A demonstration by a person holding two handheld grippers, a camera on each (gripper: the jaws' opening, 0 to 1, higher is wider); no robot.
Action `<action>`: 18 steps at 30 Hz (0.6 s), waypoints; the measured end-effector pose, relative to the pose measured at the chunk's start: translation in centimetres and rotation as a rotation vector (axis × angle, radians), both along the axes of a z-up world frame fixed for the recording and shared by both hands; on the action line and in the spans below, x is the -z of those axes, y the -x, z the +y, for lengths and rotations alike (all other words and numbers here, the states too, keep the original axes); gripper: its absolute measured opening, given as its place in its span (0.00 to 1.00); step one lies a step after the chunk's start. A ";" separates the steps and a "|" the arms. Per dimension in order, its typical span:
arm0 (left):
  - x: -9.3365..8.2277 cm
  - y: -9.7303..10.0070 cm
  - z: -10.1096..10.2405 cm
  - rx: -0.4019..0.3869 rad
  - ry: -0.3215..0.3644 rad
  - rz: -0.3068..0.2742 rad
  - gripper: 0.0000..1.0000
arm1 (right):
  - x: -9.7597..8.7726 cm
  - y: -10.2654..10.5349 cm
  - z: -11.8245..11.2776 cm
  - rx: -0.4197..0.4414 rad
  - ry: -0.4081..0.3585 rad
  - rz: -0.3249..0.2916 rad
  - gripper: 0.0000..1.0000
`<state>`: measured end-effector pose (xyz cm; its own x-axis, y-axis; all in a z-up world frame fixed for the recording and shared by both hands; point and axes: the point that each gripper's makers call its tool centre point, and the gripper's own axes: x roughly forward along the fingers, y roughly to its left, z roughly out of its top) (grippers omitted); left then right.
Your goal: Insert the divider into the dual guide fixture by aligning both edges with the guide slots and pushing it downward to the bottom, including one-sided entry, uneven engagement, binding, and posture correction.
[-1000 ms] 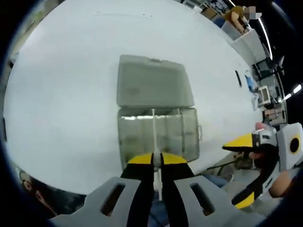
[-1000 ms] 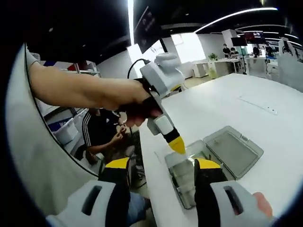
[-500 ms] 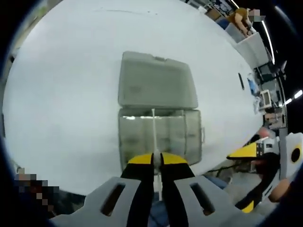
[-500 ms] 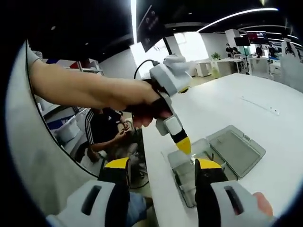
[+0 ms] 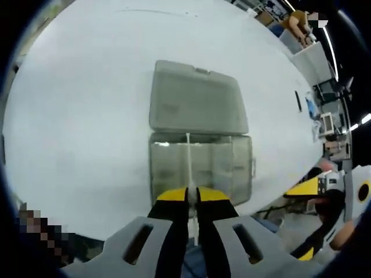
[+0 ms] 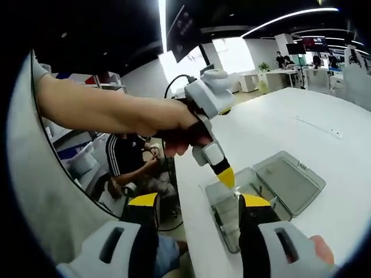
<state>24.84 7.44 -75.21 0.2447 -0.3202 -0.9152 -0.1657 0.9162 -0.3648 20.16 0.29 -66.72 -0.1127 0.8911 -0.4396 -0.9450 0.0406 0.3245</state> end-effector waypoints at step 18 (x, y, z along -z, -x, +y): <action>1.0 -0.5 -0.4 0.003 0.009 0.009 0.01 | -0.1 -0.1 -0.3 0.013 0.006 -0.005 0.52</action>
